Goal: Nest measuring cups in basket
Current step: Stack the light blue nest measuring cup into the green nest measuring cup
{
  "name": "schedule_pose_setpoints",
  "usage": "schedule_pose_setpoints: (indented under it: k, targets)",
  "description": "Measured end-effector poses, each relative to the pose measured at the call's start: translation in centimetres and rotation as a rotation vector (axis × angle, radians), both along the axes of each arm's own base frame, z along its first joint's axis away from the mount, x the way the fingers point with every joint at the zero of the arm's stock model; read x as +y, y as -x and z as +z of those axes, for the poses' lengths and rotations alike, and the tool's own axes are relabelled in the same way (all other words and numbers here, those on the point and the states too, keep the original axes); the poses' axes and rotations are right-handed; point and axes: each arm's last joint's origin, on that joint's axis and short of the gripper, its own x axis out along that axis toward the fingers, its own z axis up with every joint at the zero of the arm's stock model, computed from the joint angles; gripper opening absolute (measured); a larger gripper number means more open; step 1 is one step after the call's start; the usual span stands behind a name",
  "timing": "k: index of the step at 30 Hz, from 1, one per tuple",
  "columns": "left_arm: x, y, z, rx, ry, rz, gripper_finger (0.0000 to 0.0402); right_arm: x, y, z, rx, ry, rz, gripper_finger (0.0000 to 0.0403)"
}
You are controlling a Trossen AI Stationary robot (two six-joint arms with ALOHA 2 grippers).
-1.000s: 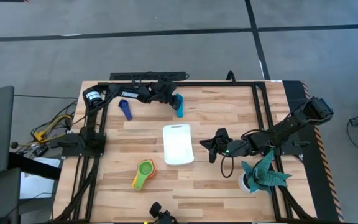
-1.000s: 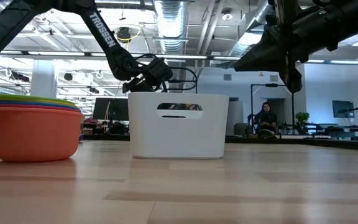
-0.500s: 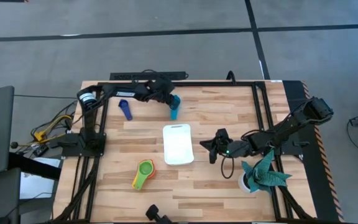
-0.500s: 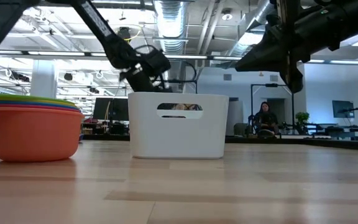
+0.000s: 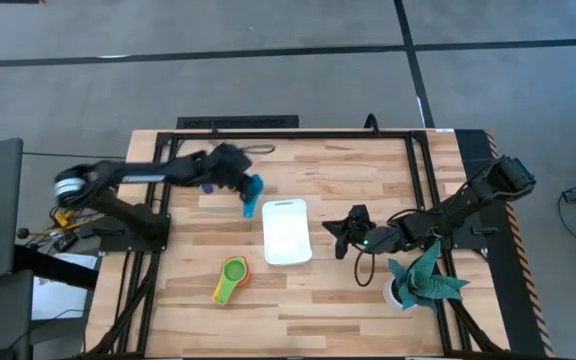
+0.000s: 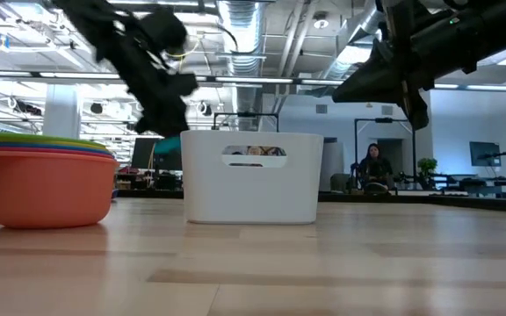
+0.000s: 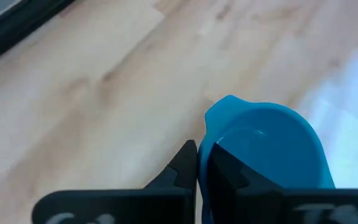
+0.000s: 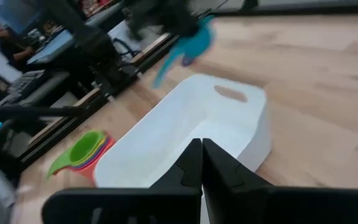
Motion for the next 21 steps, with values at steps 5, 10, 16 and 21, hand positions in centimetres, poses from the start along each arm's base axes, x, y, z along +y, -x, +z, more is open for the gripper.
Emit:
schedule_pose_setpoints:
  k: [5, 10, 16, 21]
  targets:
    - [-4.8, 2.9, 1.0, -0.089, 0.014, -0.035, 0.0004, -0.8, -0.2, 0.1, 0.006, 0.061, -0.065, 0.0032]
    - [-8.4, 5.0, 1.3, -0.125, 0.0, -0.01, 0.0004, -1.4, -0.6, 0.7, -0.033, 0.094, -0.073, 0.0033]
    - [-11.7, 4.6, 2.0, -0.213, -0.099, -0.051, 0.0004, -1.8, -1.8, 2.3, -0.166, 0.113, 0.044, 0.0017]
    - [-14.8, 4.7, 1.5, -0.233, -0.001, -0.124, 0.0004, -1.0, -5.0, 3.6, -0.196, 0.146, 0.23, 0.0024]
